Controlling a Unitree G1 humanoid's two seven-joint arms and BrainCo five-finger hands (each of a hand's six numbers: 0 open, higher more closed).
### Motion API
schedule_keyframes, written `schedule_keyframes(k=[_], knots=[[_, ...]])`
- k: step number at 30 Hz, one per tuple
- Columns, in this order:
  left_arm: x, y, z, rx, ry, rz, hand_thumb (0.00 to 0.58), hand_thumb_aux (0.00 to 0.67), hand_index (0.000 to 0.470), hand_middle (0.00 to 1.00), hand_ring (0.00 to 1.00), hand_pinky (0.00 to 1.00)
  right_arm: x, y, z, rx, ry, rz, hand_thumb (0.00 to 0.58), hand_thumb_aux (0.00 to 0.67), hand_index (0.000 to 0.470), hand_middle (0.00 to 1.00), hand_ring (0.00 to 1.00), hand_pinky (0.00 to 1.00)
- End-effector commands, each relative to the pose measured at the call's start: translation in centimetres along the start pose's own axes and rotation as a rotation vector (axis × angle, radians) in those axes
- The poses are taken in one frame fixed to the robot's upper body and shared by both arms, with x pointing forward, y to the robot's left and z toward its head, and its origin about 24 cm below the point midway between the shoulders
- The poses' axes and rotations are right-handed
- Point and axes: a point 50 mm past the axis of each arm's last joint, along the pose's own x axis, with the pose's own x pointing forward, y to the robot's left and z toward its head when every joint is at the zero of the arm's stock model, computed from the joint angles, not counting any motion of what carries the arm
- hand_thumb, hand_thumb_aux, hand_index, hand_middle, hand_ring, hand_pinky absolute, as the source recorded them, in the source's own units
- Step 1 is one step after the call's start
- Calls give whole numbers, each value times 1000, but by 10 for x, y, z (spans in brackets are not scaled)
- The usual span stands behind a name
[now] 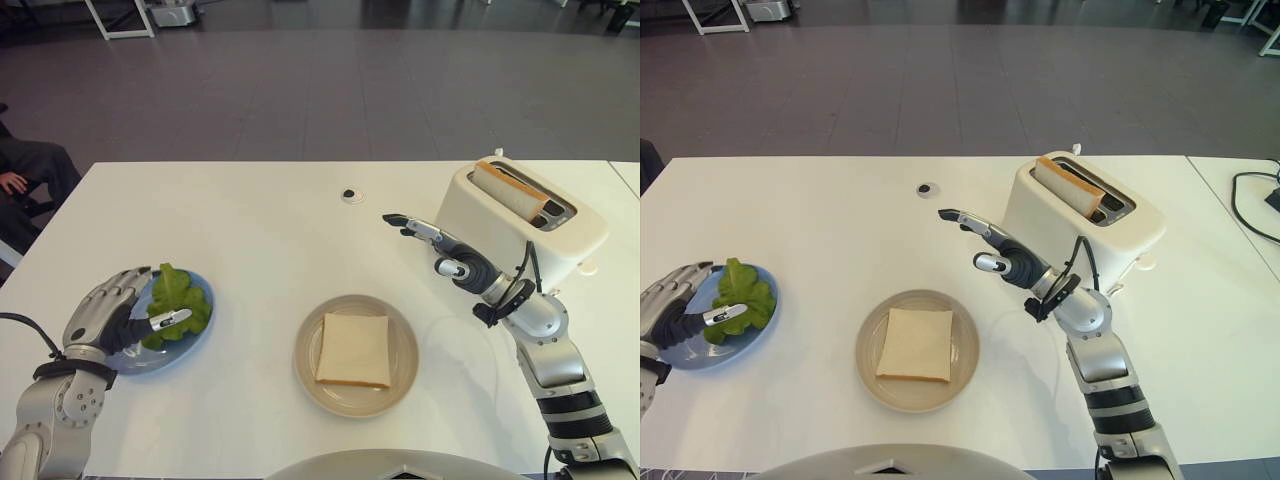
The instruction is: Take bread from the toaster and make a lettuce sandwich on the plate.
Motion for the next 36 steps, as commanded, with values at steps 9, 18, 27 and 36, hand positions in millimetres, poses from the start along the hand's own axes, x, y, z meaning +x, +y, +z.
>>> schedule_keyframes(k=[9,18,27,36], knots=[[9,-31,-14,3,-8,-70,447,349,245,0,0,0,2,-3,-8,-42,16,1,0,0,0,0,0,0],[10,-31,-11,11,-29,-64,580,670,470,0,0,0,4,-2,-10,-45,17,7,0,0,0,0,0,0],[11,-34,-8,2,-58,-75,580,670,470,0,0,0,5,-4,-12,-53,15,-2,0,0,0,0,0,0],[-3,24,7,-1,-137,127,580,670,470,0,0,0,7,-8,-14,-64,14,-18,0,0,0,0,0,0]])
